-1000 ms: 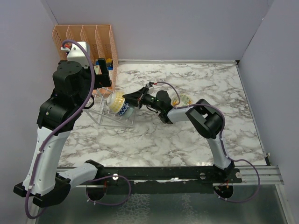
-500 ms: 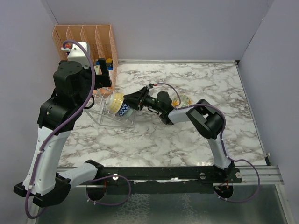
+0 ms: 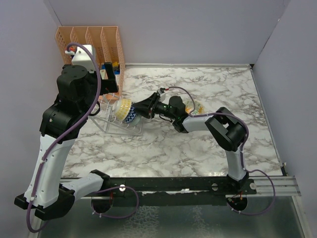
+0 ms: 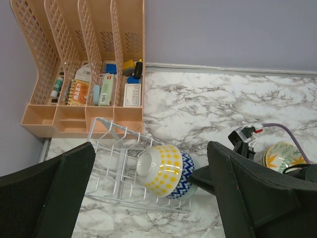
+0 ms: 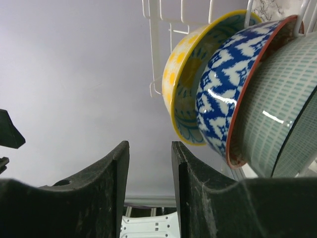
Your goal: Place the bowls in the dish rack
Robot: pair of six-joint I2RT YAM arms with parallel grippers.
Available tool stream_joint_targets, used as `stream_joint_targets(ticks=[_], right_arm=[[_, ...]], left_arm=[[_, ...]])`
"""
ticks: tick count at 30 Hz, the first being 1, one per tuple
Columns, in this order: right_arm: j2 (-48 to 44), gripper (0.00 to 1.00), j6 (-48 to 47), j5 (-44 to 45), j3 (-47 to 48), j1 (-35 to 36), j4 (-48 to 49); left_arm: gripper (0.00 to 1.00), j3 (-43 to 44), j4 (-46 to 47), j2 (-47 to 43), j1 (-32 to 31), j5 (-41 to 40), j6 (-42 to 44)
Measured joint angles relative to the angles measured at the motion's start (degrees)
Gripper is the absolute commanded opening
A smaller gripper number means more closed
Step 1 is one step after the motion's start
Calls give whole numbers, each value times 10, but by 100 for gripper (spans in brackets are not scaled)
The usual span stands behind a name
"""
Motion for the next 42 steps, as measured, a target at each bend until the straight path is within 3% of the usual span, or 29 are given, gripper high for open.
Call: stream_joint_targets(ticks=[4, 8, 12, 16, 23, 31, 42], right_arm=[[-46, 40, -28, -5, -22, -7, -47], [-133, 43, -101, -12, -28, -26, -183], [-206, 47, -228, 20, 42, -49, -409], [-235, 50, -369, 109, 179, -71, -663], [-200, 52, -533, 237, 282, -94, -952], [-110, 52, -629, 313, 286, -94, -1101], [-93, 51, -681, 352, 276, -94, -1117]], left_arm=[[99, 0, 0, -2, 0, 0, 0], [99, -4, 0, -6, 0, 0, 0], [99, -8, 0, -10, 0, 0, 0], [99, -11, 0, -12, 0, 0, 0], [99, -14, 0, -13, 0, 0, 0], [99, -17, 0, -13, 0, 0, -2], [99, -23, -1, -13, 0, 0, -5]])
